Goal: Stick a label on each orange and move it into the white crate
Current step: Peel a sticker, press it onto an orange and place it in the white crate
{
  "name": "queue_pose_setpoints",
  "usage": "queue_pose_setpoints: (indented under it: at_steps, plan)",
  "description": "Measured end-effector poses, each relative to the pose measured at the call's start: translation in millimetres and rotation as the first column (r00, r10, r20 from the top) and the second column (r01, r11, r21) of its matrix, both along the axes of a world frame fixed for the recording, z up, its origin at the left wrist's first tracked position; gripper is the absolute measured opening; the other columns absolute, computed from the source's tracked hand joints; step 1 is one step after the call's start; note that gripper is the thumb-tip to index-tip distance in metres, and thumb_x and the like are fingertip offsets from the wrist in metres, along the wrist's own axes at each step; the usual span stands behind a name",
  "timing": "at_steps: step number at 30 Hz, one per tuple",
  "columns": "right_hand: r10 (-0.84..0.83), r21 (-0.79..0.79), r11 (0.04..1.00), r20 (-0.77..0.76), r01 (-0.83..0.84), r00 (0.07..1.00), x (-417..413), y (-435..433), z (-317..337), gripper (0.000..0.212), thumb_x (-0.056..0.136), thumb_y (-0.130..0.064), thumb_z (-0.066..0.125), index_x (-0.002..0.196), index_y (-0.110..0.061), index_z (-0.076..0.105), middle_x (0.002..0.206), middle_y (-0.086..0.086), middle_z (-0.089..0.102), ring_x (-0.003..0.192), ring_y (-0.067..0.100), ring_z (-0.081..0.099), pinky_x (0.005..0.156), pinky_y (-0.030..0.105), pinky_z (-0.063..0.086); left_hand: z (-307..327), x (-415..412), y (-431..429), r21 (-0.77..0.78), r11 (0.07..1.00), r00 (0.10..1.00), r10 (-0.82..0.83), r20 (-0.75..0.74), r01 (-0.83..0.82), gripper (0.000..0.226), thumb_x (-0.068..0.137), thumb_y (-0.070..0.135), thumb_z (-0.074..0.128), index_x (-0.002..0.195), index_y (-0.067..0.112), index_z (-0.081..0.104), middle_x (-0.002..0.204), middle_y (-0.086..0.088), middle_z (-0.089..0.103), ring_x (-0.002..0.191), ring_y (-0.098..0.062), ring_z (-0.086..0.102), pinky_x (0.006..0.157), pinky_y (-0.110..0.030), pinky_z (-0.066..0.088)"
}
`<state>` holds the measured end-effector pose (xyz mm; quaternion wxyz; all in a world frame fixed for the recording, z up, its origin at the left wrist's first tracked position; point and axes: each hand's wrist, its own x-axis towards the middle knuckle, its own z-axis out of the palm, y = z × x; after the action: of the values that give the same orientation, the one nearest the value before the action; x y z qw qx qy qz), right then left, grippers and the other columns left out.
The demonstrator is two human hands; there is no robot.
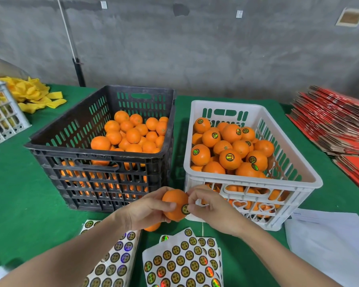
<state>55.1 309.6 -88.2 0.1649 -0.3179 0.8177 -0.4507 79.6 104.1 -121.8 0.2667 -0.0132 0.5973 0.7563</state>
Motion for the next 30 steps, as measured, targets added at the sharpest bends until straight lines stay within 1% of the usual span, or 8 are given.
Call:
queue_pose_setpoints:
  at_steps: [7, 11, 14, 18, 21, 25, 27, 30]
  plan:
    - [-0.005, 0.097, 0.995, -0.133, 0.018, 0.991, 0.6, -2.0, 2.8, 0.021, 0.091, -0.024, 0.059, 0.075, -0.033, 0.05, 0.105, -0.005, 0.051, 0.093, -0.004, 0.045, 0.074, 0.01, 0.04, 5.8, 1.1, 4.0, 0.015, 1.0, 1.0, 0.001, -0.016, -0.001, 0.074, 0.051, 0.024, 0.087, 0.114, 0.015, 0.049, 0.109, -0.009, 0.062, 0.098, -0.024, 0.062, 0.087, -0.038, 0.046]
    - [-0.07, 0.144, 0.984, -0.232, 0.106, 0.97, 2.3, -3.0, 0.3, 0.013, 0.092, -0.028, 0.058, 0.081, -0.027, 0.051, 0.099, -0.007, 0.05, 0.091, 0.0, 0.046, 0.083, 0.022, 0.044, 8.4, -0.1, 7.0, 0.029, 1.0, 1.0, 0.001, -0.017, -0.001, 0.087, 0.04, 0.036, 0.096, 0.11, 0.013, 0.05, 0.101, -0.007, 0.066, 0.092, -0.022, 0.065, 0.077, -0.033, 0.05]
    - [-0.14, 0.135, 0.973, -0.303, 0.188, 0.943, 6.7, -3.9, 0.2, 0.016, 0.088, -0.033, 0.061, 0.077, -0.03, 0.05, 0.089, -0.011, 0.052, 0.086, 0.001, 0.047, 0.076, 0.022, 0.045, 12.6, -0.6, 7.2, 0.017, 1.0, 0.999, -0.021, -0.032, 0.022, 0.086, 0.041, 0.039, 0.096, 0.109, 0.011, 0.05, 0.1, -0.007, 0.066, 0.091, -0.021, 0.065, 0.077, -0.033, 0.049]
    - [-0.216, 0.155, 0.95, -0.3, 0.271, 0.929, 9.2, -2.9, 2.5, 0.03, 0.076, -0.047, 0.069, 0.075, -0.036, 0.042, 0.077, -0.016, 0.052, 0.071, 0.0, 0.05, 0.061, 0.017, 0.036, 18.3, -0.6, 4.6, -0.044, 0.995, 0.994, -0.093, -0.055, 0.091, 0.079, 0.05, 0.029, 0.092, 0.117, 0.01, 0.054, 0.109, -0.013, 0.064, 0.1, -0.026, 0.062, 0.091, -0.043, 0.046]
    - [-0.26, 0.145, 0.946, -0.192, 0.289, 0.946, 8.4, 1.2, 6.9, 0.05, 0.067, -0.054, 0.074, 0.097, -0.034, 0.038, 0.087, -0.013, 0.059, 0.073, 0.003, 0.058, 0.059, 0.017, 0.042, 22.7, 1.2, 4.3, -0.076, 0.989, 0.989, -0.131, -0.073, 0.126, 0.078, 0.057, 0.027, 0.086, 0.126, 0.007, 0.054, 0.119, -0.018, 0.063, 0.109, -0.03, 0.06, 0.103, -0.048, 0.041]
    - [-0.102, 0.096, 0.988, -0.201, 0.123, 0.974, 12.4, 3.9, 19.2, 0.066, 0.073, -0.056, 0.068, 0.13, -0.04, 0.037, 0.125, -0.017, 0.047, 0.105, 0.002, 0.051, 0.085, 0.022, 0.046, 31.3, 2.4, 12.2, 0.011, 0.996, 0.993, -0.088, -0.082, 0.089, 0.098, 0.048, 0.042, 0.093, 0.128, 0.001, 0.053, 0.121, -0.019, 0.064, 0.111, -0.032, 0.061, 0.099, -0.042, 0.046]
    - [-0.042, 0.135, 0.987, -0.288, 0.084, 0.957, 14.5, 3.1, 27.1, 0.074, 0.072, -0.053, 0.07, 0.134, -0.041, 0.032, 0.133, -0.017, 0.04, 0.116, 0.002, 0.042, 0.095, 0.024, 0.041, 36.1, 1.3, 18.6, 0.074, 0.995, 0.993, -0.065, -0.099, 0.072, 0.098, 0.052, 0.042, 0.092, 0.129, -0.001, 0.05, 0.125, -0.023, 0.062, 0.116, -0.036, 0.06, 0.097, -0.042, 0.05]
    - [-0.117, 0.045, 0.988, -0.399, 0.147, 0.909, 7.5, 6.9, 45.5, 0.066, 0.071, -0.037, 0.073, 0.127, -0.037, 0.038, 0.124, -0.014, 0.046, 0.11, 0.002, 0.044, 0.091, 0.025, 0.043, 51.2, -7.7, 30.0, 0.133, 0.99, 0.983, -0.024, -0.18, 0.049, 0.079, 0.068, 0.053, 0.079, 0.126, 0.004, 0.058, 0.123, -0.022, 0.063, 0.113, -0.033, 0.062, 0.087, -0.036, 0.054]
